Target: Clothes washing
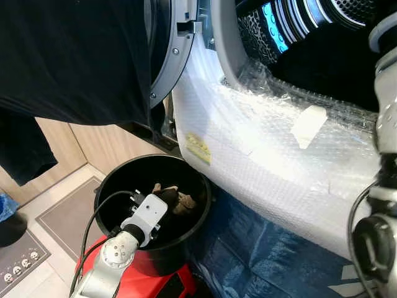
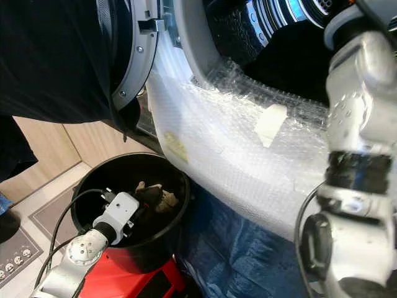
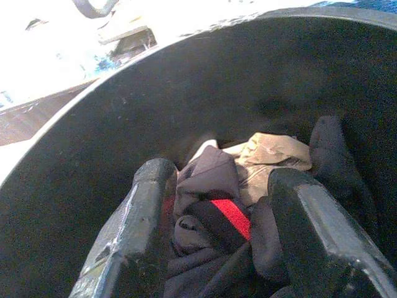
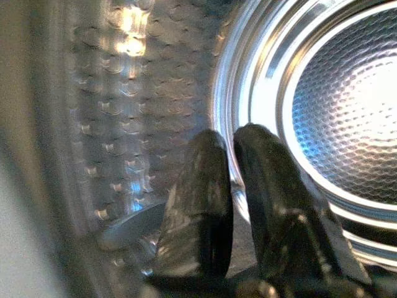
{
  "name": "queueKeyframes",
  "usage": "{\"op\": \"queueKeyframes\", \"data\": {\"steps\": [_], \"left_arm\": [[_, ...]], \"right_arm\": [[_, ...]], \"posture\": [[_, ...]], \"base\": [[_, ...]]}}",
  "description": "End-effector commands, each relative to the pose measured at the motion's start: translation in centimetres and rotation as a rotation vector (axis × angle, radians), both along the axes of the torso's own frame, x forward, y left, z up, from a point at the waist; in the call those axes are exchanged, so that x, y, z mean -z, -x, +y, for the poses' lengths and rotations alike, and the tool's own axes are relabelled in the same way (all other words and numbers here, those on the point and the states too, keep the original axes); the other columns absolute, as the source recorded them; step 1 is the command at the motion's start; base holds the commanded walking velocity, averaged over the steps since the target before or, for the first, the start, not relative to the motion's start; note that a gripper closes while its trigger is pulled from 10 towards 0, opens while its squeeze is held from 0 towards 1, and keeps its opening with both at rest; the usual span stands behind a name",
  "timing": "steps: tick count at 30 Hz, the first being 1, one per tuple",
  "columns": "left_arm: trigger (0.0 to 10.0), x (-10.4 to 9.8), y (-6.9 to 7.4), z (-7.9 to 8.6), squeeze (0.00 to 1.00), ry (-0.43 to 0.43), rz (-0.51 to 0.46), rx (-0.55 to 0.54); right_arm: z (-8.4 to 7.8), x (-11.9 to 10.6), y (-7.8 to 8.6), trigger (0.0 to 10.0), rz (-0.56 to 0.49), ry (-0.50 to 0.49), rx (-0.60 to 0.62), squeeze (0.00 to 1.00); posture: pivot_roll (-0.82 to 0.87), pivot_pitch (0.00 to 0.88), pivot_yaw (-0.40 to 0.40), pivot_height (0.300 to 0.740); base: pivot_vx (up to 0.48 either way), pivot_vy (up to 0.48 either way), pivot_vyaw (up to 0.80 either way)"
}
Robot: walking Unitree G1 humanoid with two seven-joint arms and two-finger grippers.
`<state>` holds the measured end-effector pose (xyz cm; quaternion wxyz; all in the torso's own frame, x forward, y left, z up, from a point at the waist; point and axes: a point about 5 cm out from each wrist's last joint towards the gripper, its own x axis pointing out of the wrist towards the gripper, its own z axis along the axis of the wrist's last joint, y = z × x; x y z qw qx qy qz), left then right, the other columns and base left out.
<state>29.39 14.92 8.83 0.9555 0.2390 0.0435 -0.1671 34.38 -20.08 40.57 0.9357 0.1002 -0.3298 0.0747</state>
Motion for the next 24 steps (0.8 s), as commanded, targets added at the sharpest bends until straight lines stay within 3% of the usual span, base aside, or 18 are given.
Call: {"op": "queueKeyframes", "data": {"steps": [1,7,10,11,12,13,17,24], "left_arm": [[10.0,-0.4,0.1,0.4,0.00,0.007,-0.023,-0.024],[10.0,-0.4,0.0,0.5,0.00,-0.004,-0.035,-0.031],[10.0,-0.3,0.1,0.7,0.00,0.006,-0.037,-0.037],[10.0,-0.3,0.1,0.7,0.00,0.006,-0.037,-0.037],[10.0,-0.2,0.1,0.7,0.00,0.010,-0.037,-0.036],[10.0,-0.2,0.1,0.7,0.00,0.010,-0.037,-0.036],[10.0,-0.5,0.0,1.0,0.00,0.023,-0.059,-0.053],[10.0,-0.8,0.1,1.2,0.00,0.039,-0.075,-0.074]], "right_arm": [[0.3,-0.6,1.4,10.0,-0.081,-0.031,-0.051,0.00],[1.4,-0.3,3.1,10.0,-0.155,-0.068,-0.134,0.00],[4.9,1.1,5.9,10.0,-0.239,0.006,-0.373,0.00],[4.9,1.1,5.9,10.0,-0.239,0.006,-0.373,0.00],[6.8,2.3,7.7,10.0,-0.262,0.011,-0.559,0.00],[6.8,2.3,7.7,10.0,-0.262,0.011,-0.559,0.00],[8.7,4.8,10.5,10.0,-0.254,0.055,-0.845,0.00],[9.7,9.5,12.5,10.0,-0.114,0.182,-1.058,0.00]], "posture": [[0.13,0.088,0.012,0.740],[0.12,0.083,0.014,0.740],[0.14,0.040,0.006,0.740],[0.14,0.040,0.006,0.740],[0.14,0.027,-0.001,0.740],[0.14,0.027,-0.001,0.740],[0.14,0.026,-0.005,0.740],[0.15,0.039,-0.008,0.740]], "base": [[0.000,0.000,0.00],[0.000,0.000,0.00],[0.000,0.000,0.00],[0.000,0.000,0.00],[0.000,0.000,0.00],[0.000,0.000,0.00],[0.000,0.000,0.00],[0.000,0.000,0.00]]}}
